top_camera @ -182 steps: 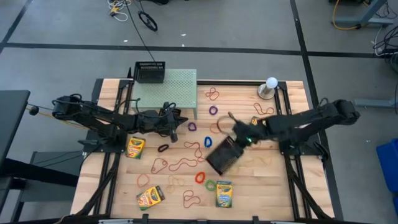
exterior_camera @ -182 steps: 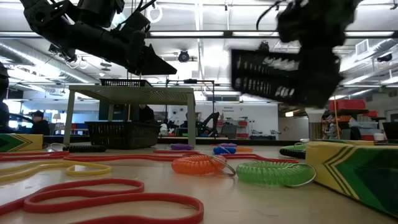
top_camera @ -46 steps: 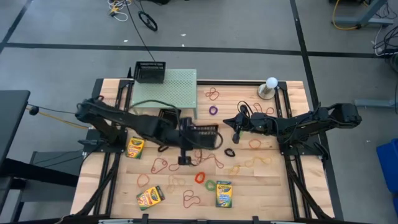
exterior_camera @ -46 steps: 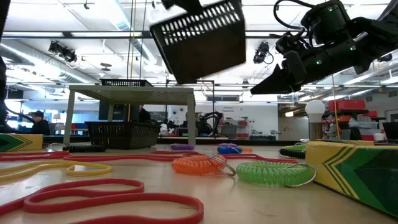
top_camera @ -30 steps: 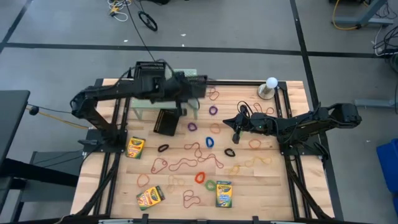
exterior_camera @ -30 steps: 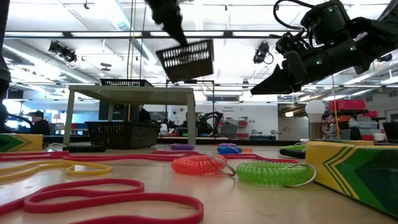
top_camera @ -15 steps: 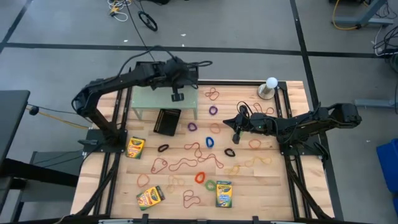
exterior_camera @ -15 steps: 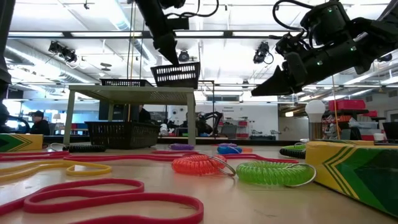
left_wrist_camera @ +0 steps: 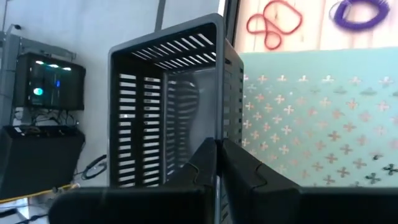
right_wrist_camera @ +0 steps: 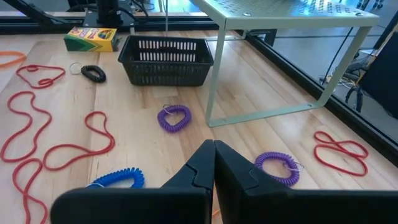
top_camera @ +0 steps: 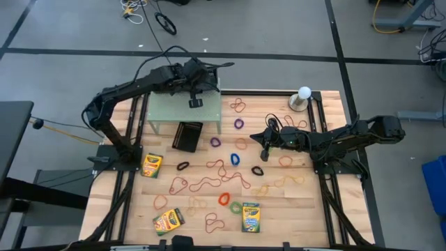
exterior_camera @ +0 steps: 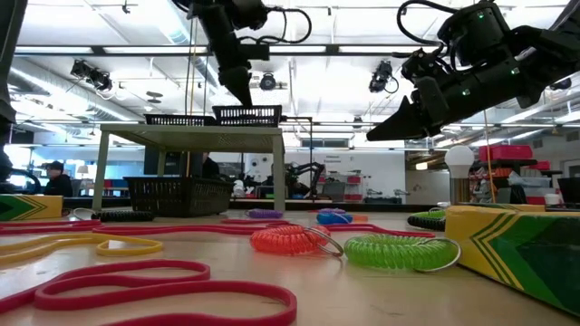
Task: Pick & Place Office Desk Supplies
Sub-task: Put the bottom black bin on the shelf
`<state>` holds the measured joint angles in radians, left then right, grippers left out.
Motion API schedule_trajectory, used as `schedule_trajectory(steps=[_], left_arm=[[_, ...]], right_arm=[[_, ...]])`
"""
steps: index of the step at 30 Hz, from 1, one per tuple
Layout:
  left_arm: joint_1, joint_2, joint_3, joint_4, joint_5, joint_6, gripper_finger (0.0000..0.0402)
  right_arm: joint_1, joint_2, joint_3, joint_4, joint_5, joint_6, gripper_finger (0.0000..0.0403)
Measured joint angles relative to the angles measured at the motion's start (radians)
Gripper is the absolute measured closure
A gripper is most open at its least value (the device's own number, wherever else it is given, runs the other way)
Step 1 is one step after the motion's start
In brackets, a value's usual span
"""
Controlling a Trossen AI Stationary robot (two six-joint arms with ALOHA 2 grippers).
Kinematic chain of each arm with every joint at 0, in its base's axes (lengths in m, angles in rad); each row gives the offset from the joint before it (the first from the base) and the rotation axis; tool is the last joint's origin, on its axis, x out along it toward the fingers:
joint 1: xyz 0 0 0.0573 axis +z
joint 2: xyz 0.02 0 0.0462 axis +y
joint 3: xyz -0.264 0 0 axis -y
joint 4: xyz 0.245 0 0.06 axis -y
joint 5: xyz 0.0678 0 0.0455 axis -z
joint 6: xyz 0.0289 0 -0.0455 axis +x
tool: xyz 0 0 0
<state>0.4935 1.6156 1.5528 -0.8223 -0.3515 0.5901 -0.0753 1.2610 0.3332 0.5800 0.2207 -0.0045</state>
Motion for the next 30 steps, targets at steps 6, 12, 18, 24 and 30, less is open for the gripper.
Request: schedule_trajectory(steps=[6, 12, 18, 24, 30], left_arm=[[-0.002, 0.030, 0.000, 0.000, -0.011, 0.025, 0.0385], [-0.003, 0.032, 0.000, 0.003, -0.022, 0.001, 0.0380], [-0.003, 0.032, 0.000, 0.003, -0.043, -0.021, 0.0352], [-0.019, 0.032, 0.000, 0.002, -0.041, -0.022, 0.0326], [-0.042, 0.014, 0.000, -0.005, -0.045, 0.006, 0.0311]], right_arm=[[0.000, 0.000, 0.000, 0.000, 0.000, 0.000, 0.0392], [0.000, 0.000, 0.000, 0.000, 0.000, 0.000, 0.0392], [0.000, 0.000, 0.000, 0.000, 0.000, 0.000, 0.0392], [0.000, 0.000, 0.000, 0.000, 0.004, 0.000, 0.0392], [0.000, 0.000, 0.000, 0.000, 0.003, 0.000, 0.0392]])
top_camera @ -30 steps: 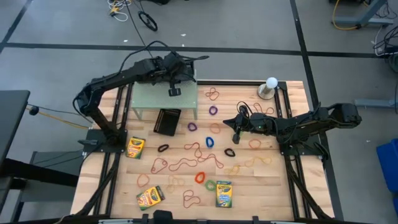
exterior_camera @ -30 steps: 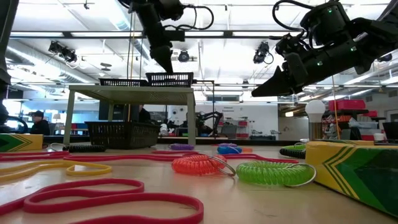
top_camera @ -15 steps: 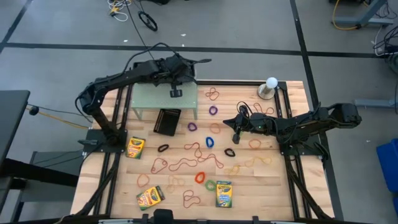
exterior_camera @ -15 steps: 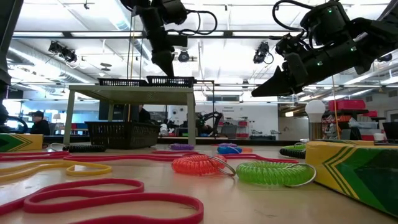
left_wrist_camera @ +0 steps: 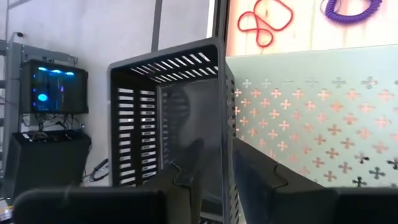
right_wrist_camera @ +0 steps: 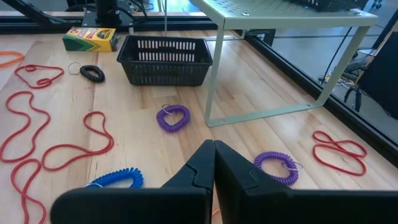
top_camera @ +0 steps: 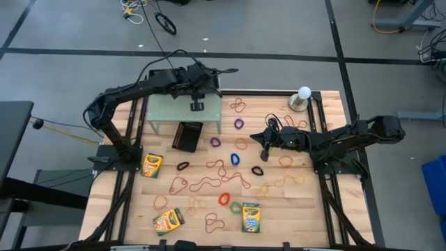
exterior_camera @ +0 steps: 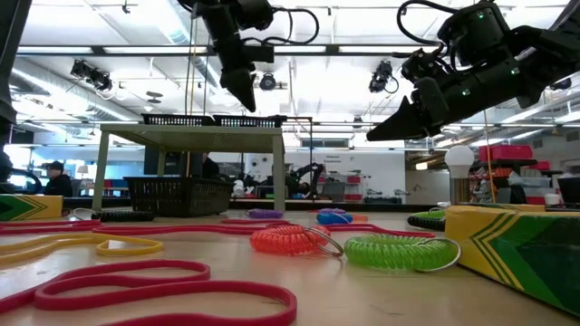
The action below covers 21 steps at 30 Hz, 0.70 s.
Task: Pick & Place Office Desk Supplies
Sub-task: Put the bottom black bin on the shelf
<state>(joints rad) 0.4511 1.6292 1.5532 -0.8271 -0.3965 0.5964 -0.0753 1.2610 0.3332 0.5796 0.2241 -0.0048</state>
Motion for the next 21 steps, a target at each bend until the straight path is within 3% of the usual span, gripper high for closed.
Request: schedule_trajectory(steps=[10, 16, 21], left_arm=[[-0.008, -0.008, 0.000, 0.009, 0.032, -0.006, 0.0307], [-0.041, -0.035, 0.001, -0.023, -0.035, 0.034, 0.0307], [-0.039, -0.072, 0.002, -0.057, -0.028, 0.007, 0.0308]], right_arm=[[0.000, 0.000, 0.000, 0.000, -0.001, 0.008, 0.0392], [0.000, 0.000, 0.000, 0.000, -0.006, 0.008, 0.0392], [0.000, 0.000, 0.000, 0.000, -0.007, 0.009, 0.0392]])
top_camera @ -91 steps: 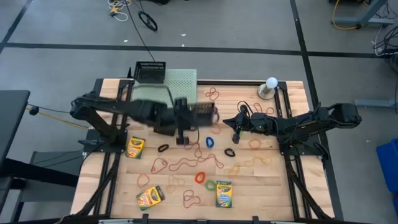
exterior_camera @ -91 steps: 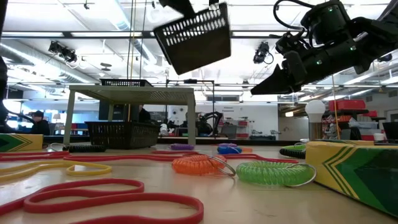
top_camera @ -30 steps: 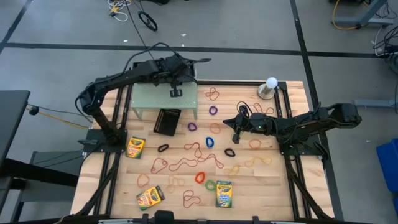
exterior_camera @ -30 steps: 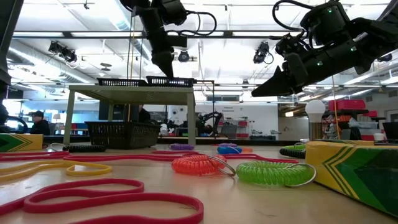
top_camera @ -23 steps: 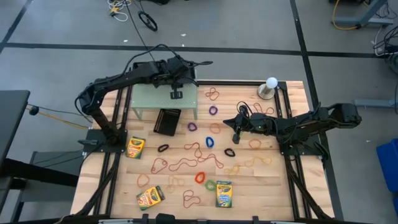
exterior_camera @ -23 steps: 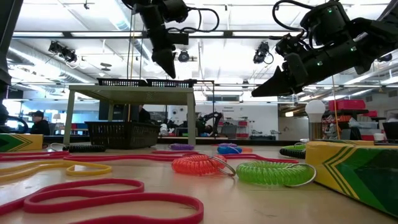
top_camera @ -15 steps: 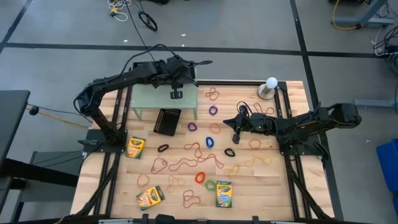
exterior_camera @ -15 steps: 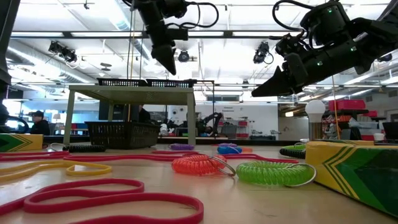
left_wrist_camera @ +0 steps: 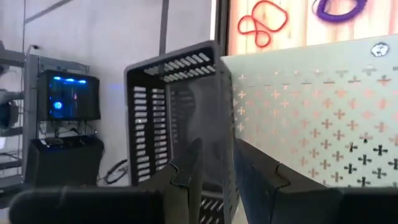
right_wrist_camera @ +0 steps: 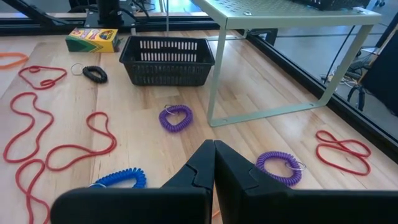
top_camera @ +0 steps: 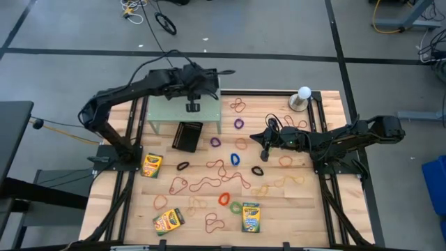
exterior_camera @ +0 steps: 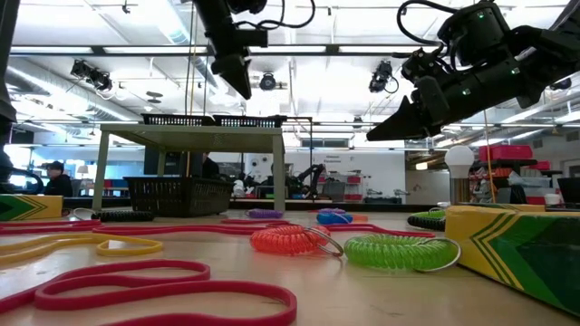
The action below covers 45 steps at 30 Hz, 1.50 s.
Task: Pick & Place Office Desk Supplies
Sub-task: Put the bottom black bin on the shelf, then put the black bin on the shelf
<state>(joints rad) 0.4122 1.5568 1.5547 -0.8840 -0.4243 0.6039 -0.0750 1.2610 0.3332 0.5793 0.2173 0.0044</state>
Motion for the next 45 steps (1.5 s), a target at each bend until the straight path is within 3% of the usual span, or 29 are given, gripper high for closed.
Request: schedule_trajectory(steps=[6, 16, 38, 45], left_arm=[[0.021, -0.008, -0.001, -0.201, 0.160, -0.093, 0.0319], [0.071, 0.027, -0.001, -0.190, 0.056, -0.094, 0.0393], [0.092, 0.027, -0.001, -0.221, -0.032, -0.107, 0.0392], [0.085, 0.019, -0.002, -0.226, 0.051, -0.119, 0.0392]], right_arm=[[0.000, 0.000, 0.000, 0.000, 0.000, 0.002, 0.0392], [0.000, 0.000, 0.000, 0.000, -0.008, 0.007, 0.0392], [0.000, 0.000, 0.000, 0.000, -0.008, 0.010, 0.0392], [0.000, 0.000, 0.000, 0.000, -0.008, 0.010, 0.0392]])
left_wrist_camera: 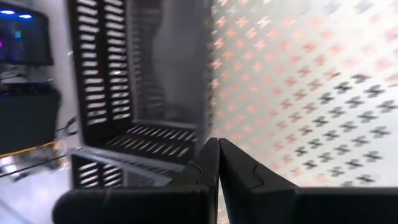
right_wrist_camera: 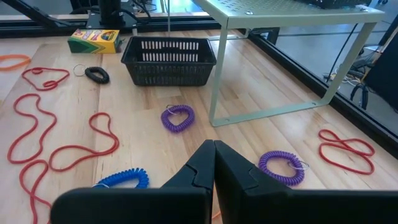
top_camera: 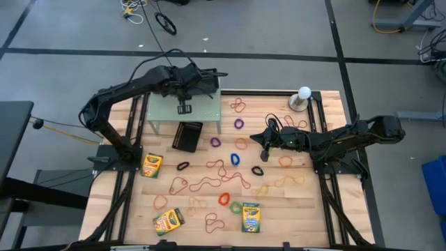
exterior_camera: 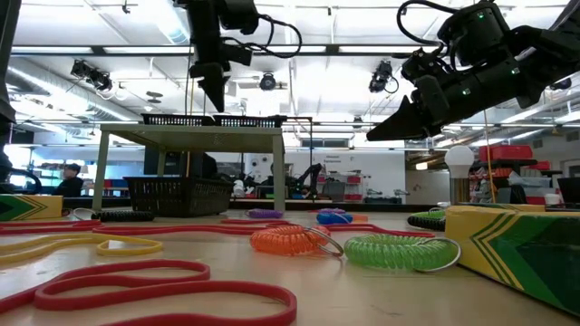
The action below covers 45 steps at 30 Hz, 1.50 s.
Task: Pick & Place Office Desk Supplies
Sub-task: Put the black bin on the shelf
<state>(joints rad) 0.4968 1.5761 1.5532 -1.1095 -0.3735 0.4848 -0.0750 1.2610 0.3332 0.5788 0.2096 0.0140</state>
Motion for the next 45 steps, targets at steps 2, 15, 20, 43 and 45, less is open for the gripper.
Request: schedule_trajectory(steps=[2, 15, 20, 43, 45], left_arm=[[0.007, -0.001, 0.000, -0.014, 0.056, -0.006, 0.0392], [0.048, 0.008, -0.001, 0.006, 0.004, 0.003, 0.0392], [0.050, 0.008, -0.001, 0.005, -0.010, 0.003, 0.0392], [-0.421, -0.084, -0.001, 0.010, 0.131, -0.478, 0.0392], [-0.500, -0.084, -0.001, 0.010, 0.091, -0.531, 0.0392]], right_arm=[[0.000, 0.000, 0.000, -0.001, 0.000, 0.000, 0.0392], [0.000, 0.000, 0.000, -0.008, 0.000, -0.003, 0.0392], [0.000, 0.000, 0.000, -0.008, 0.000, -0.003, 0.0392], [0.000, 0.000, 0.000, -0.008, -0.008, 0.000, 0.0392], [0.000, 0.000, 0.000, -0.008, -0.016, 0.001, 0.0392]])
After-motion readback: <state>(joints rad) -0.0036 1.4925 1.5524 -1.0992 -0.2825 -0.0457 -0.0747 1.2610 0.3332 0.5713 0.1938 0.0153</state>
